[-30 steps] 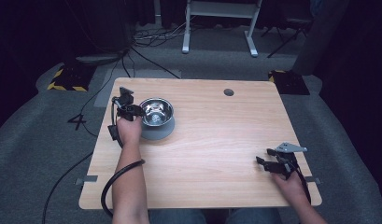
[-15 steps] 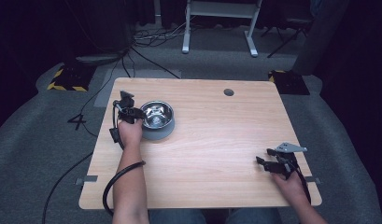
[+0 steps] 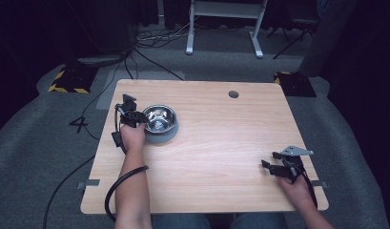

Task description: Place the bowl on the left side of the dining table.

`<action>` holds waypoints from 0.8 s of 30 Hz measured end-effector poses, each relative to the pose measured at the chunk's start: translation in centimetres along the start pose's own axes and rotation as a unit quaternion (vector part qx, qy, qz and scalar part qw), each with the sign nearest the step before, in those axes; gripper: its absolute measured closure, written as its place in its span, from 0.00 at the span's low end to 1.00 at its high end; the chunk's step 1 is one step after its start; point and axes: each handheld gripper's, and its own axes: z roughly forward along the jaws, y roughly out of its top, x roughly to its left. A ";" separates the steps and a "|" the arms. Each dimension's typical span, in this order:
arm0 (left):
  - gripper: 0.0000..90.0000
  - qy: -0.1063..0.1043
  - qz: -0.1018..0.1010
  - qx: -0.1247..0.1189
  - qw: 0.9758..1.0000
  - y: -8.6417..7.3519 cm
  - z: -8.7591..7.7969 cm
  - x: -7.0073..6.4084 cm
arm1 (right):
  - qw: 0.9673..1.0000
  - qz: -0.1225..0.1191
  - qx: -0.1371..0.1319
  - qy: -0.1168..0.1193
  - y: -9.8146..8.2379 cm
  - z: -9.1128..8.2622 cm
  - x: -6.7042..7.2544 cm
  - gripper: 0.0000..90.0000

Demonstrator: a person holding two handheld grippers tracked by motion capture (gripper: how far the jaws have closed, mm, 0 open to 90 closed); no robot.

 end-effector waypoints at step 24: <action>0.60 0.016 0.001 -0.043 0.999 -0.4 -2.1 0.7 | 1.000 0.000 0.000 0.000 0.0 0.0 0.0 0.38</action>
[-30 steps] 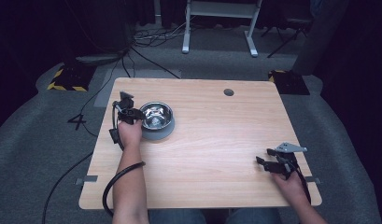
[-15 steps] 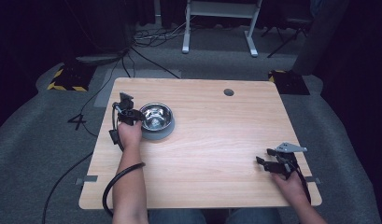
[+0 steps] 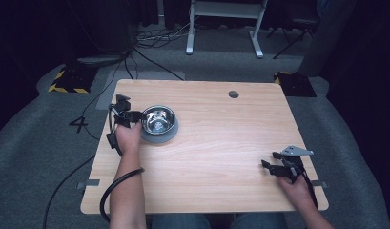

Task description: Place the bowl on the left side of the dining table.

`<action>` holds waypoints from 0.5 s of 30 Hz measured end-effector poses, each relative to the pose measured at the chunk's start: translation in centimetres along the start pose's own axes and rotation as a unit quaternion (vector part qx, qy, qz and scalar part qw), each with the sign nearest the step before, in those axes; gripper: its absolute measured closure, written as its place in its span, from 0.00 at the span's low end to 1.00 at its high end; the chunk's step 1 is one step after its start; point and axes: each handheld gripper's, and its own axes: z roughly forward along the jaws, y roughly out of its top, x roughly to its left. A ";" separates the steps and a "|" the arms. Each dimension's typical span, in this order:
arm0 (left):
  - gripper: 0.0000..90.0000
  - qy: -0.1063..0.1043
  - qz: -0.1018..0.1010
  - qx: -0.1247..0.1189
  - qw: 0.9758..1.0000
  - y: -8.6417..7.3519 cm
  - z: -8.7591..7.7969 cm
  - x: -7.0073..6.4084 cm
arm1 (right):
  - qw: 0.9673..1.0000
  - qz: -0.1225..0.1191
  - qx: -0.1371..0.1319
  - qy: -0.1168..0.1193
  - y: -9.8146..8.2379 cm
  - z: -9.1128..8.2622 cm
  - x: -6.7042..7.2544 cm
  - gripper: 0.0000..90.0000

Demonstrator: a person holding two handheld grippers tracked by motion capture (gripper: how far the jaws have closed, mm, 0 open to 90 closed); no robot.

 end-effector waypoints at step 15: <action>0.58 0.008 0.049 -0.056 0.997 0.4 -4.0 -2.2 | 1.000 0.000 0.000 0.000 0.0 0.0 0.0 0.38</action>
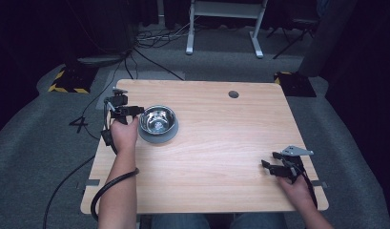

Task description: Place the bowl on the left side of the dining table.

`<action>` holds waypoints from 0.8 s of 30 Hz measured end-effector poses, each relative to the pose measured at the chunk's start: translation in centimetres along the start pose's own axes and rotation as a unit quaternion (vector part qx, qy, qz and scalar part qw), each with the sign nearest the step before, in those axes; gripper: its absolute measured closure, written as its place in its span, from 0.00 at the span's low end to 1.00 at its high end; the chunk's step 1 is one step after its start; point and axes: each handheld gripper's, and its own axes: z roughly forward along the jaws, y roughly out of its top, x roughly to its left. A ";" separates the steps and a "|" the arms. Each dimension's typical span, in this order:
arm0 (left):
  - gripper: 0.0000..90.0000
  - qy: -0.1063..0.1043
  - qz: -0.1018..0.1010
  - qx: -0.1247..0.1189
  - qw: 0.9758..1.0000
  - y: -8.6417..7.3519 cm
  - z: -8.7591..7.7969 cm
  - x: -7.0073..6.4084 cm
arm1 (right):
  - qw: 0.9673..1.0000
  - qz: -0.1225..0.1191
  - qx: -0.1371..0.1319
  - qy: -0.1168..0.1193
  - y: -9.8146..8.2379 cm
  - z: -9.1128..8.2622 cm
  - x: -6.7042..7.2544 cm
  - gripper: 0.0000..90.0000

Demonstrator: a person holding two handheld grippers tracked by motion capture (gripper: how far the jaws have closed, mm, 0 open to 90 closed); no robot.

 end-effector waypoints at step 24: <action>0.57 -0.054 0.030 -0.029 0.998 -2.8 -7.4 -1.1 | 1.000 0.000 0.000 -0.001 0.0 0.0 0.0 0.38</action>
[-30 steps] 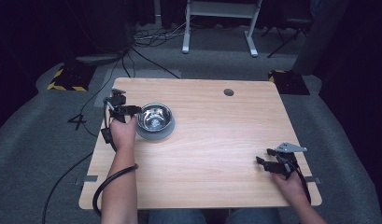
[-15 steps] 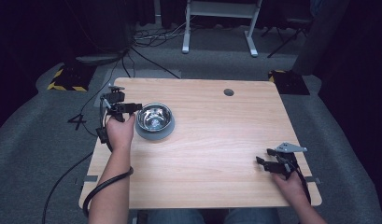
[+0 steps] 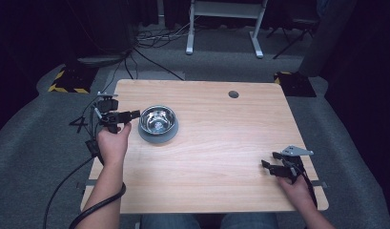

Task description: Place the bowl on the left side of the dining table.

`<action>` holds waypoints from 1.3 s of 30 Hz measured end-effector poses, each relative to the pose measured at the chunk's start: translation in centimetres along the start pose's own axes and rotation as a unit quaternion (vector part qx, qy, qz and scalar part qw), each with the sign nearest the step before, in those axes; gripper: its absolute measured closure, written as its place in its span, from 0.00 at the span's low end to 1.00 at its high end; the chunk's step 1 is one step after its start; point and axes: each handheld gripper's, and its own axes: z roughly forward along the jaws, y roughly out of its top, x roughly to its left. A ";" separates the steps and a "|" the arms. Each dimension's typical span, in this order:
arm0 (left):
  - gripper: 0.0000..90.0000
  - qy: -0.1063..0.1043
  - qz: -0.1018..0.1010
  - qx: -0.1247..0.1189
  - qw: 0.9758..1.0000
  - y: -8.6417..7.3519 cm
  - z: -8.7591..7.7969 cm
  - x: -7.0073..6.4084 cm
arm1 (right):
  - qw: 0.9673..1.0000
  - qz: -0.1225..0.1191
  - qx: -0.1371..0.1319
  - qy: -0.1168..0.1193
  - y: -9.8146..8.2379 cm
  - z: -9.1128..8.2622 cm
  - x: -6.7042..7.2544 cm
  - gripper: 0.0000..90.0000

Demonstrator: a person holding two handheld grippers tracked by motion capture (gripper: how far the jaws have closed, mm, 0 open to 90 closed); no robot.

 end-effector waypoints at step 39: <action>0.56 -0.013 0.106 -0.008 0.994 -9.5 -4.4 -4.5 | 1.000 0.000 0.000 0.000 0.0 0.0 0.0 0.38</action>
